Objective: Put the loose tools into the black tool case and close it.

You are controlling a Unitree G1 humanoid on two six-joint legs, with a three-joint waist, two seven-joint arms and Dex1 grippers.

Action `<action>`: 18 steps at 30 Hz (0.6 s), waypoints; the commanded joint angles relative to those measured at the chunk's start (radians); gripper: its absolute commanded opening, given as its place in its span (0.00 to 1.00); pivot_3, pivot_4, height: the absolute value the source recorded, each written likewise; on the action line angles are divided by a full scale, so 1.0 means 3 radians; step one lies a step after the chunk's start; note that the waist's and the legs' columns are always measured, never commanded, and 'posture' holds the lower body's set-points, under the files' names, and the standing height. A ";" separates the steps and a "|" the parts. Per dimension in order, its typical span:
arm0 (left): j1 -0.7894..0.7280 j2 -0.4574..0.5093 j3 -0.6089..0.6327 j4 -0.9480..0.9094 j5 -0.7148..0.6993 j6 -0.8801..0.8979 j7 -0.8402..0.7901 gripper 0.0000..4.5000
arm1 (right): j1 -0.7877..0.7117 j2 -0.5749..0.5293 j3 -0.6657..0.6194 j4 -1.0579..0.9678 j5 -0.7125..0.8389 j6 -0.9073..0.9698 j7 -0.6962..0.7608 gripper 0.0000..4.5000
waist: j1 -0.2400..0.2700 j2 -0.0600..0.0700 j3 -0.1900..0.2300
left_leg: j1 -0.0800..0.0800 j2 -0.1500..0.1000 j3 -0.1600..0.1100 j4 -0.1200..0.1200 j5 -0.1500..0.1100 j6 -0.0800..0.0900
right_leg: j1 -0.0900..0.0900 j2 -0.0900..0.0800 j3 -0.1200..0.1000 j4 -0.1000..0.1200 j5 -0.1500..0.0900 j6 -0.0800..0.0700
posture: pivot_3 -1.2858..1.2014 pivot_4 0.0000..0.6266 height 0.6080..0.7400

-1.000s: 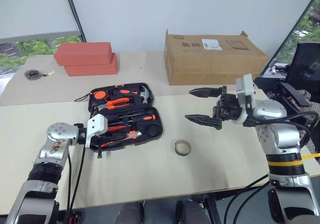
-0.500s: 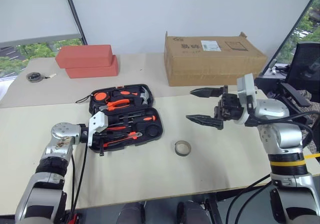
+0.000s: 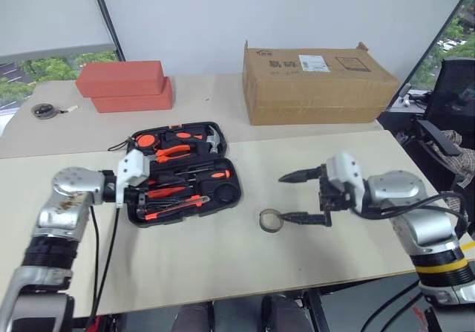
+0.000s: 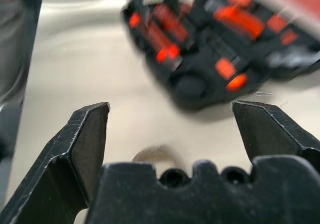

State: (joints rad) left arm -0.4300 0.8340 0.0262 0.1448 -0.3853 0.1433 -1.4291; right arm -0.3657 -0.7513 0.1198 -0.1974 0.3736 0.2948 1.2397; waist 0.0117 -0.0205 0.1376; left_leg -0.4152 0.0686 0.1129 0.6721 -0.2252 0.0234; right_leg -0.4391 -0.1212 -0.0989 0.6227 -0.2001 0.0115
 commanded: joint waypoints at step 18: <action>0.0735 0.0497 0.0345 -0.1716 -0.0506 0.0912 0.0350 1.00 | -0.0052 -0.0003 0.0857 -0.0387 -0.1051 0.0274 -0.0412 0.32 | 0.0004 -0.0005 0.0004 | 0.0000 -0.0004 0.0000 0.0005 -0.0007 0.0003 | 0.0001 -0.0002 0.0003 -0.0002 -0.0017 0.0014 | 0.52 0.24 0.80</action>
State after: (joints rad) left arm -0.2158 0.9707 0.0978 -0.3340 -0.5168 0.4147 -1.3383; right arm -0.3599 -0.7551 0.3805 -0.3150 0.0762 0.3665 1.1281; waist 0.0131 -0.0221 0.1387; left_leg -0.4151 0.0675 0.1130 0.6736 -0.2274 0.0242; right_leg -0.4387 -0.1218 -0.0979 0.6222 -0.2050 0.0157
